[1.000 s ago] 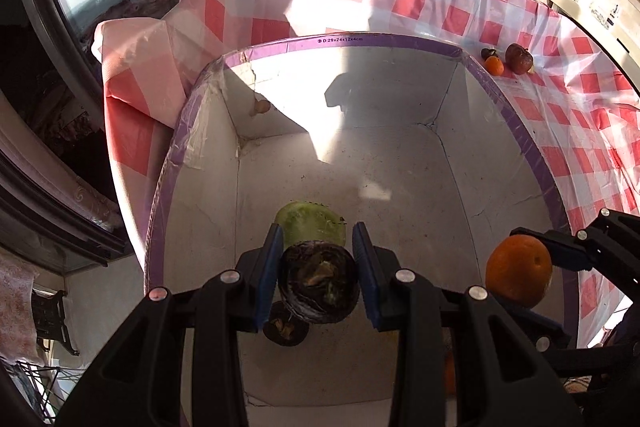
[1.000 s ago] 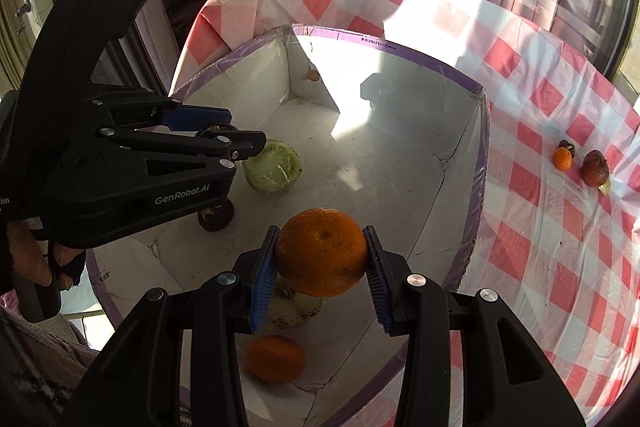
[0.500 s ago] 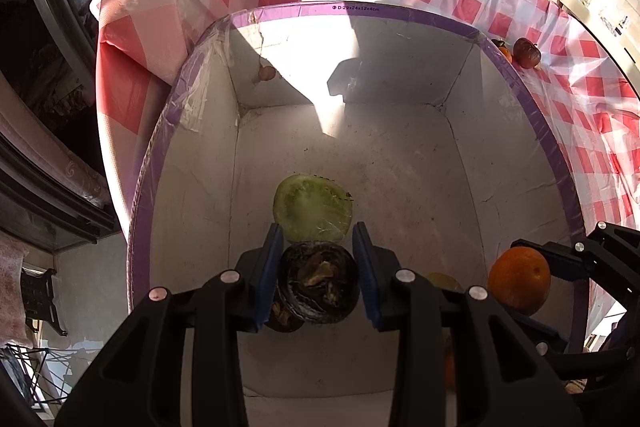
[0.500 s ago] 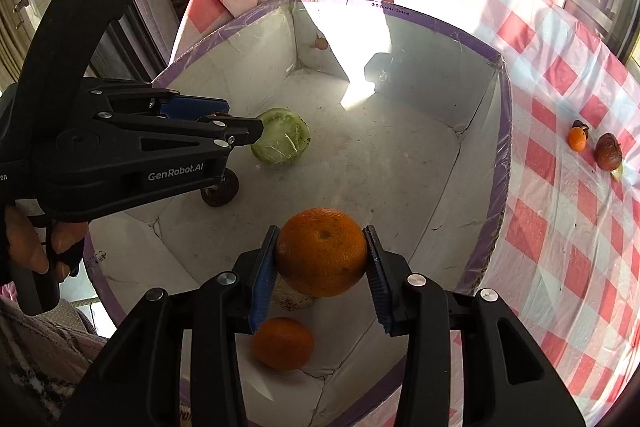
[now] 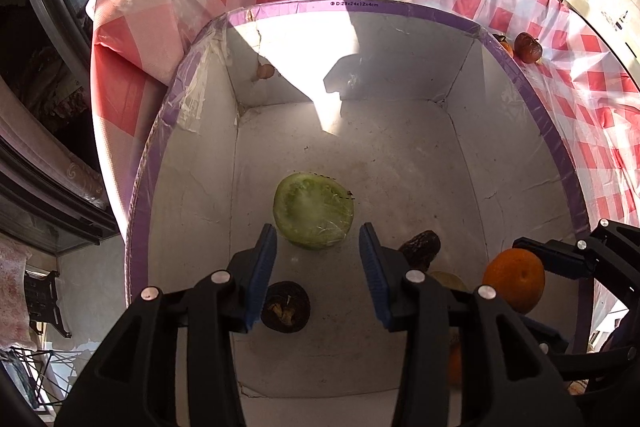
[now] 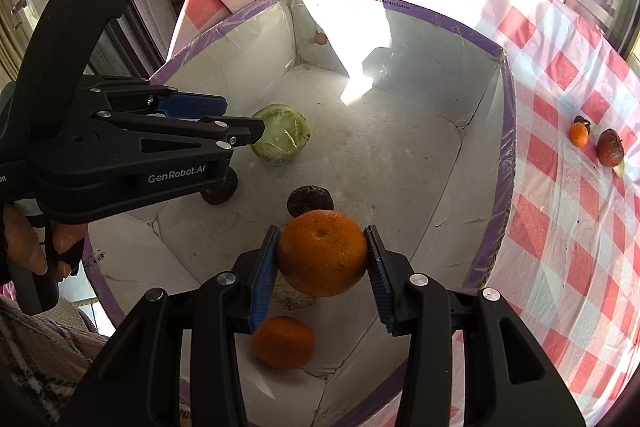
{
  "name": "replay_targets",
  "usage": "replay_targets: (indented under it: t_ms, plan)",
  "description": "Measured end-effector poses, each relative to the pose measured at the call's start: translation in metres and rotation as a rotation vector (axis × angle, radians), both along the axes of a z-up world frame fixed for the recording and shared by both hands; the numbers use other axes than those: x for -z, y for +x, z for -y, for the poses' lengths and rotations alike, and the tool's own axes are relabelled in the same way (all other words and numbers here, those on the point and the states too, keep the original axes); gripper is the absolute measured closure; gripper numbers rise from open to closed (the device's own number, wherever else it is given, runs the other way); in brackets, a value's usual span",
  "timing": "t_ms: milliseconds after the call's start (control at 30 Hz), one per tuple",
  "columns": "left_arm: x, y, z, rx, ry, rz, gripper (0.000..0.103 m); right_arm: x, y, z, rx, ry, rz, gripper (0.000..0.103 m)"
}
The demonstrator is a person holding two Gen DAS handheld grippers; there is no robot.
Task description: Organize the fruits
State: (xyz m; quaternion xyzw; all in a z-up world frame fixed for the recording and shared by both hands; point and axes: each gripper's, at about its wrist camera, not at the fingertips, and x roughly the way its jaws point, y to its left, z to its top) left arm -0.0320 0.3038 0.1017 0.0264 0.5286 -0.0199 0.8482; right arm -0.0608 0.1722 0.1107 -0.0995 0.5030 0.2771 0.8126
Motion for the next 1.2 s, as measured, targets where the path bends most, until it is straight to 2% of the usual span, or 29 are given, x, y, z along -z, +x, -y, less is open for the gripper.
replay_targets:
  t_ms: [133,233,367,567,700,800,933,1033,1100,1133,1200]
  plan:
    - [0.000,0.001,-0.001,-0.008,0.008,0.002,0.042,0.000,0.000,0.001,0.003,0.008,-0.001,0.057]
    - [0.001,0.001,0.000,-0.001,0.019,0.002,0.040,0.000,0.001,0.001,0.008,0.014,-0.001,0.054]
    - [0.001,0.002,0.003,0.002,0.045,-0.004,0.030,-0.001,0.002,0.002,0.016,0.024,0.001,0.053]
    - [0.000,0.003,0.008,0.008,0.070,-0.003,0.028,-0.005,0.001,0.012,0.035,0.089,0.009,0.053]
    - [-0.006,0.005,0.018,0.028,0.116,0.025,0.028,-0.018,0.000,0.027,0.076,0.157,0.061,0.053]
    - [-0.010,0.006,0.030,0.051,0.150,0.044,0.024,-0.023,0.001,0.041,0.129,0.179,0.086,0.053]
    - [-0.015,0.008,0.048,0.090,0.194,0.073,0.023,-0.022,0.007,0.067,0.222,0.227,0.072,0.053]
    - [-0.018,0.010,0.064,0.114,0.222,0.092,0.023,-0.024,0.005,0.077,0.218,0.273,0.070,0.055]
    - [-0.023,0.010,0.074,0.124,0.264,0.131,0.023,-0.028,0.003,0.085,0.227,0.291,0.083,0.050]
    - [-0.028,0.010,0.079,0.122,0.294,0.169,0.023,-0.029,0.002,0.093,0.240,0.317,0.084,0.047]
    - [-0.043,0.009,0.090,0.106,0.340,0.261,0.021,-0.032,0.003,0.111,0.297,0.345,0.089,0.046]
